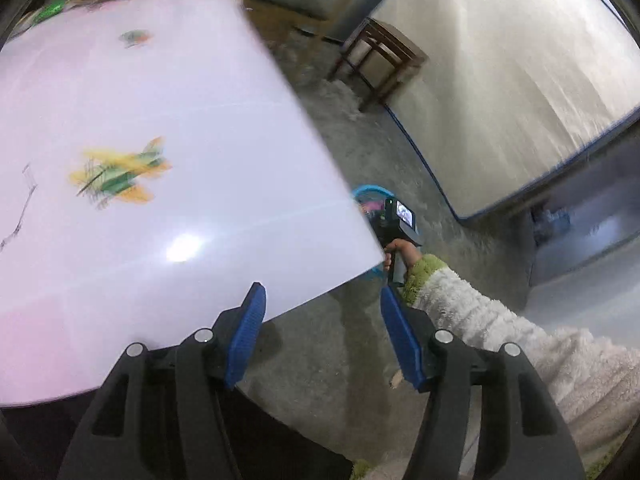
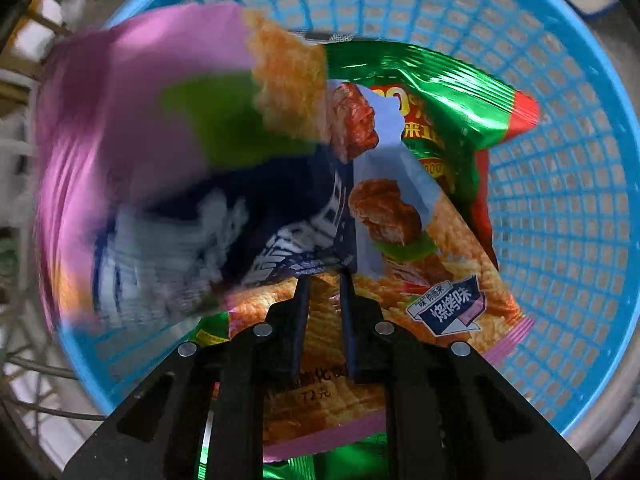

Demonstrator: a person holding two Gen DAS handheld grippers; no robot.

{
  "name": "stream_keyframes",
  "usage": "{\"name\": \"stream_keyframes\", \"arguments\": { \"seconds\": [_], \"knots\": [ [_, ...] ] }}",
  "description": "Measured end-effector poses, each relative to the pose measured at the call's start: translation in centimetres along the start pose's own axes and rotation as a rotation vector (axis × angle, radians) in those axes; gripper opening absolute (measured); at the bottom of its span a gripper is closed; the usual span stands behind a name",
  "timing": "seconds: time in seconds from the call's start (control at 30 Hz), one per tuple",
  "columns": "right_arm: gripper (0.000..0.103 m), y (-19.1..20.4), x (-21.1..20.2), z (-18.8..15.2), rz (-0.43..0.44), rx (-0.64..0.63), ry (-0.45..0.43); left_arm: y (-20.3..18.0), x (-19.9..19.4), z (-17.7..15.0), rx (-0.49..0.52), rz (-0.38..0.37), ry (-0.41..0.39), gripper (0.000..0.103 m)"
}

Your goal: Collect trash

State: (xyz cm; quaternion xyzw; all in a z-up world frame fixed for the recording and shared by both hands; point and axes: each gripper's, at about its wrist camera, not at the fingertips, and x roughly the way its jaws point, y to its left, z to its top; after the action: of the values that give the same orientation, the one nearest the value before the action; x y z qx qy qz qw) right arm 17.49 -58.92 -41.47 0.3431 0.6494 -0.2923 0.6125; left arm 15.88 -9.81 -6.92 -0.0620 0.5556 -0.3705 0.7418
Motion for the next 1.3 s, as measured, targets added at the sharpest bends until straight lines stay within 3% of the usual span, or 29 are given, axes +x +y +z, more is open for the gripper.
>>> {"name": "stream_keyframes", "arguments": {
  "seconds": [0.17, 0.2, 0.23, 0.3, 0.43, 0.63, 0.73, 0.8, 0.93, 1.0, 1.13, 1.23, 1.3],
  "knots": [
    [0.019, 1.2, 0.4, 0.5, -0.101, -0.067, 0.023, 1.4, -2.3, 0.2, -0.049, 0.034, -0.088, 0.058],
    [0.028, 1.4, -0.1, 0.4, -0.112, -0.081, 0.011, 1.7, -2.9, 0.2, -0.058, 0.030, -0.105, 0.058],
    [0.050, 1.3, -0.8, 0.2, -0.111, -0.088, -0.009, 1.8, -3.2, 0.0, -0.063, 0.028, -0.118, 0.058],
    [0.067, 0.7, -3.2, -0.7, -0.071, -0.100, -0.079, 2.2, -4.3, -0.3, -0.064, 0.024, -0.135, 0.059],
    [0.072, -1.2, -7.3, -3.3, 0.005, -0.108, -0.169, 2.6, -4.5, -0.8, -0.035, 0.030, -0.136, 0.060],
    [0.072, -5.2, -14.2, -7.8, 0.133, -0.083, -0.327, 1.4, -4.0, -1.4, 0.017, -0.019, -0.138, 0.061],
    [0.072, -5.8, -18.8, -11.9, 0.201, -0.102, -0.436, 0.8, -5.0, -2.0, 0.054, -0.009, -0.170, 0.066],
    [0.074, -5.6, -21.8, -14.9, 0.215, -0.132, -0.511, 0.1, -6.0, -2.3, 0.074, 0.018, -0.213, 0.078],
    [0.092, -3.7, -27.9, -21.5, 0.213, -0.213, -0.698, -0.8, -8.1, -3.0, 0.068, 0.129, -0.315, 0.097],
    [0.095, -2.3, -30.5, -25.2, 0.201, -0.254, -0.797, -1.1, -8.9, -3.3, 0.065, 0.168, -0.344, 0.097],
    [0.095, -0.7, -34.6, -31.0, 0.162, -0.312, -0.949, -2.0, -9.6, -3.7, 0.043, 0.315, -0.367, 0.097],
    [0.095, 0.4, -36.5, -33.8, 0.155, -0.360, -1.028, -1.9, -10.0, -4.1, 0.042, 0.364, -0.392, 0.097],
    [0.095, 1.6, -37.5, -35.6, 0.120, -0.371, -1.097, -2.1, -10.0, -4.4, 0.032, 0.446, -0.400, 0.097]
  ]
}}
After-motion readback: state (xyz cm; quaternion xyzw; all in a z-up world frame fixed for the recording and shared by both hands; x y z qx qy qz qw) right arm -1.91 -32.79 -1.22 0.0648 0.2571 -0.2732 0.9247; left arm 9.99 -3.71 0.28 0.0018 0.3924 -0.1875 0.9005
